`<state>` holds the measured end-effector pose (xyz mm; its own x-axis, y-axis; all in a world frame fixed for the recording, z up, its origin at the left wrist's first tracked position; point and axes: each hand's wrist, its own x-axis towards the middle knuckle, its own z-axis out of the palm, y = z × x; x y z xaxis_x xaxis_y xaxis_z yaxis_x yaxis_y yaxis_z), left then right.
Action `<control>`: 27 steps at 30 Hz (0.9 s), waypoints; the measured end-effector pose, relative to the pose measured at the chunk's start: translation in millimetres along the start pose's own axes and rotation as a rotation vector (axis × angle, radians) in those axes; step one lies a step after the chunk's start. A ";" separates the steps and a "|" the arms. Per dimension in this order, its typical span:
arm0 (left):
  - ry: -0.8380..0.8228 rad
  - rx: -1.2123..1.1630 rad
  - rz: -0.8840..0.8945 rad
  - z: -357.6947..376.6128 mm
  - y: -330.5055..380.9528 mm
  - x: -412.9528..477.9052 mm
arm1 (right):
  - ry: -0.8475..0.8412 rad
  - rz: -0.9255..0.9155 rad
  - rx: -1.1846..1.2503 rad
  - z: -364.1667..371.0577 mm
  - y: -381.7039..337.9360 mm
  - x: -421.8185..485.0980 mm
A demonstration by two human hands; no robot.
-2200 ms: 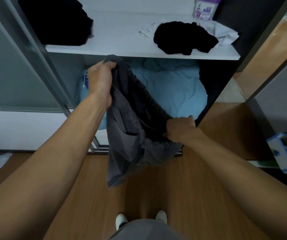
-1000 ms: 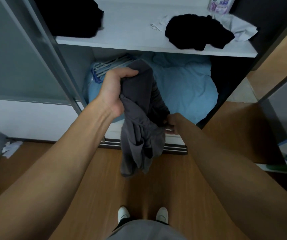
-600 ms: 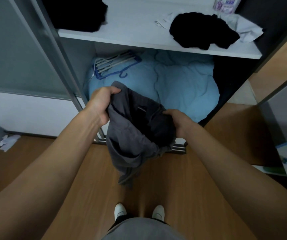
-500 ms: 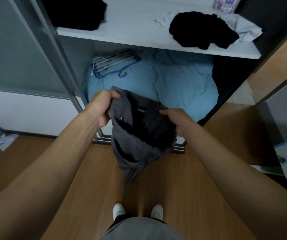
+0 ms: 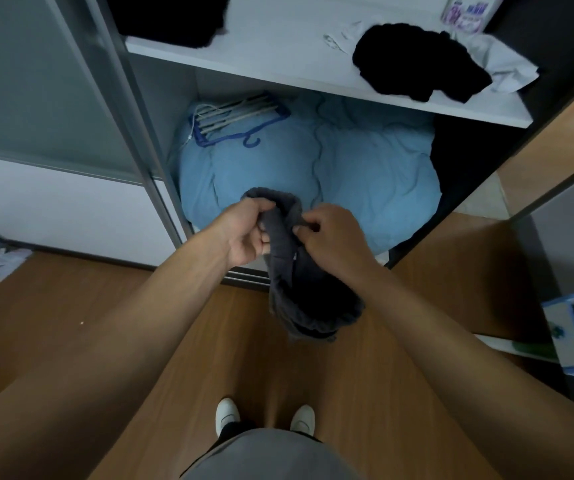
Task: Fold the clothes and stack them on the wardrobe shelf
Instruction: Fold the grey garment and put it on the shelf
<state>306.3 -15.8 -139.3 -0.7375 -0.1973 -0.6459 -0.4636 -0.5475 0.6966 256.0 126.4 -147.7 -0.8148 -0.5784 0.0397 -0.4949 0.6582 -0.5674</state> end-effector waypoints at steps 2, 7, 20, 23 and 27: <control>-0.041 -0.006 -0.011 4.5 0.2 0.4 | -0.017 -0.130 -0.086 10.2 -7.4 -11.7; -0.072 0.087 0.071 -2.0 8.7 3.7 | -0.232 -0.271 0.053 1.5 -13.1 -24.1; -0.188 1.157 0.574 -6.9 28.7 -12.2 | -0.276 -0.382 -0.117 -34.8 17.0 18.7; -0.145 1.234 0.651 -7.5 33.2 -15.5 | -0.324 -0.270 -0.290 -21.4 21.7 26.3; 0.026 1.191 0.728 -20.5 36.2 -9.9 | -0.161 -0.094 -0.344 -13.0 34.2 22.5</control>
<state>306.8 -50.3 -114.1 -0.9872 -0.1576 -0.0244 -0.1282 0.6931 0.7093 216.8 142.1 -155.6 -0.7168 -0.6941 -0.0666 -0.6599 0.7061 -0.2570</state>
